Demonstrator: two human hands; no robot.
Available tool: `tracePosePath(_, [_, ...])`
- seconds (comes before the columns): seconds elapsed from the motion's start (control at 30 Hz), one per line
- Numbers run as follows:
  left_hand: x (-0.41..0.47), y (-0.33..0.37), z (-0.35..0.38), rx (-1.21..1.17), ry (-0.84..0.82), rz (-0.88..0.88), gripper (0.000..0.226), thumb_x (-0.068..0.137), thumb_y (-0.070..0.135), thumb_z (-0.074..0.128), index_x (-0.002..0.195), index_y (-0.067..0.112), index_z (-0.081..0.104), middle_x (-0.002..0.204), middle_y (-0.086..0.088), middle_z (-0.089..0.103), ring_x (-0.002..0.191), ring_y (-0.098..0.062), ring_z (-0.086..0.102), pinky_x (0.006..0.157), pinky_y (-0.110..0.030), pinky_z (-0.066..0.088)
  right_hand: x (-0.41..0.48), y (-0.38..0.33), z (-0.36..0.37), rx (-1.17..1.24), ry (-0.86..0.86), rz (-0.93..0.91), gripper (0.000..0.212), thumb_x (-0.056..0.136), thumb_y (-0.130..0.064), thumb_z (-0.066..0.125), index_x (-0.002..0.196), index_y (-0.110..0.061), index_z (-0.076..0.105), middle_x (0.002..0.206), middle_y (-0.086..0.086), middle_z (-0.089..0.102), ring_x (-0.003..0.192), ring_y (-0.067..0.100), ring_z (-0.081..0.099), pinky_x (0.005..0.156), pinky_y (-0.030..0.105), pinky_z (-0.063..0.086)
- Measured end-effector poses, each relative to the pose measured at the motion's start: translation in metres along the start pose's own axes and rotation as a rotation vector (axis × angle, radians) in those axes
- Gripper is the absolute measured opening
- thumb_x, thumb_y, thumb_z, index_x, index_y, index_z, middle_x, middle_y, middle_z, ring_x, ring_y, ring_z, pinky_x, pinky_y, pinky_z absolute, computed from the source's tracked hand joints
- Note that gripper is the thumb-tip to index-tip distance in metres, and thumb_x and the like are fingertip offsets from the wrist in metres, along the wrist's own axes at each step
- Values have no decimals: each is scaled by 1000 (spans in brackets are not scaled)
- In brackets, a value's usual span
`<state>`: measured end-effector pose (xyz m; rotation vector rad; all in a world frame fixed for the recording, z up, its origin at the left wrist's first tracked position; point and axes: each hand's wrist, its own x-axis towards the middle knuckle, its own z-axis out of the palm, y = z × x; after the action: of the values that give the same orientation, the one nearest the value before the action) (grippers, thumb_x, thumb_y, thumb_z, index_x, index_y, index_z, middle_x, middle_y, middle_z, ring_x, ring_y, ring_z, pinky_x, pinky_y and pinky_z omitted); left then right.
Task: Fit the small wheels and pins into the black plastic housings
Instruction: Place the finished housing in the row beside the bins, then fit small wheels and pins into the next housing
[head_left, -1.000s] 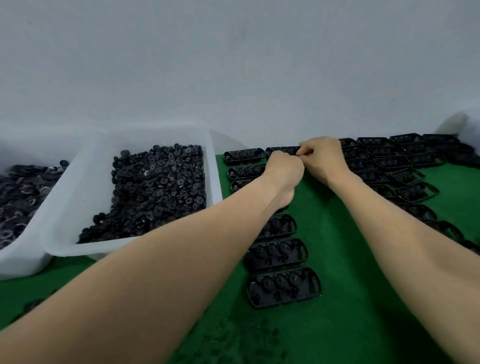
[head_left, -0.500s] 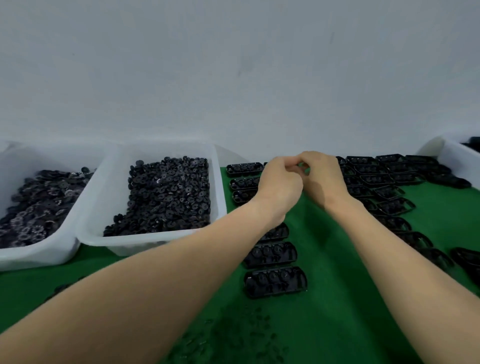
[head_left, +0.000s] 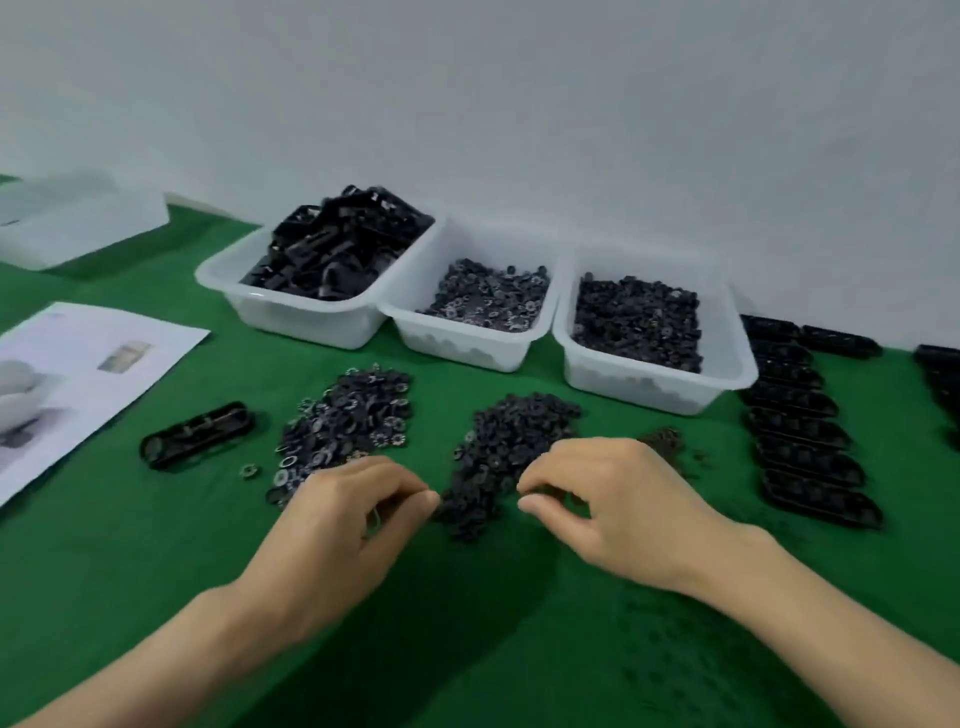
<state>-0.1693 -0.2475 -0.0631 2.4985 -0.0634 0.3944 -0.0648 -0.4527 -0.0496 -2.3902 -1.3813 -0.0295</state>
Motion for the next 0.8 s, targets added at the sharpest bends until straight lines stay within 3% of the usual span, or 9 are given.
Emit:
tracePosePath(0.13, [-49,-48,-30,-11,210,-200,4,80,21,66,80,24,68,71,22,61,77,3,57,63,-9,44,56,-42,28,56,-8,-4,16,88,-33,58,92,-21,68,87,-5,67,81,13,59,78,35,48])
tracePosePath(0.23, [-60,-81,-53,-28,377,-329,11,80,11,66,85,20,69,76,22,60,74,3,58,58,-7,41,103,-79,53,73,2,-48,16,88,-30,57,95,-18,66,90,-2,64,84,14,56,81,35,46])
tracePosePath(0.3, [-56,-106,-68,11,450,-376,15,80,6,65,91,16,68,79,13,60,71,-1,55,63,-13,39,135,-101,72,36,-7,-65,19,89,-27,56,101,-15,64,99,2,62,95,17,52,88,34,43])
tracePosePath(0.4, [-45,-142,-85,107,428,-420,28,81,8,65,108,11,60,104,-5,59,94,-16,51,84,-26,39,177,-125,95,-18,-73,-20,27,90,-25,54,116,-16,56,118,2,56,112,20,44,96,36,39])
tracePosePath(0.5, [-36,-170,-92,126,267,-478,48,78,17,70,122,11,50,123,-7,54,117,-25,45,98,-35,35,204,-137,108,-42,-146,27,30,89,-22,57,117,-18,53,121,1,54,115,20,41,97,38,39])
tracePosePath(0.57, [-32,-181,-94,100,199,-477,49,75,18,72,119,12,53,118,-6,60,111,-24,50,93,-35,40,214,-141,112,-52,-197,55,26,87,-22,60,112,-20,56,117,1,57,114,21,42,96,39,39])
tracePosePath(0.67, [-30,-182,-98,67,228,-422,36,73,15,73,107,13,61,102,-4,66,95,-21,56,79,-28,41,220,-146,115,-96,-209,66,16,86,-19,61,103,-19,62,110,2,61,110,22,45,95,42,39])
tracePosePath(0.73, [-33,-174,-102,31,271,-391,33,70,18,75,101,15,62,95,-1,66,86,-18,56,73,-27,41,217,-149,114,-80,-136,66,14,85,-14,62,99,-16,64,113,3,60,109,22,45,97,38,38])
tracePosePath(0.8, [-39,-162,-105,28,293,-311,36,70,27,75,101,17,61,90,4,61,81,-13,52,70,-26,39,205,-153,109,33,28,108,14,83,-7,62,95,-14,67,114,3,57,106,18,47,94,25,35])
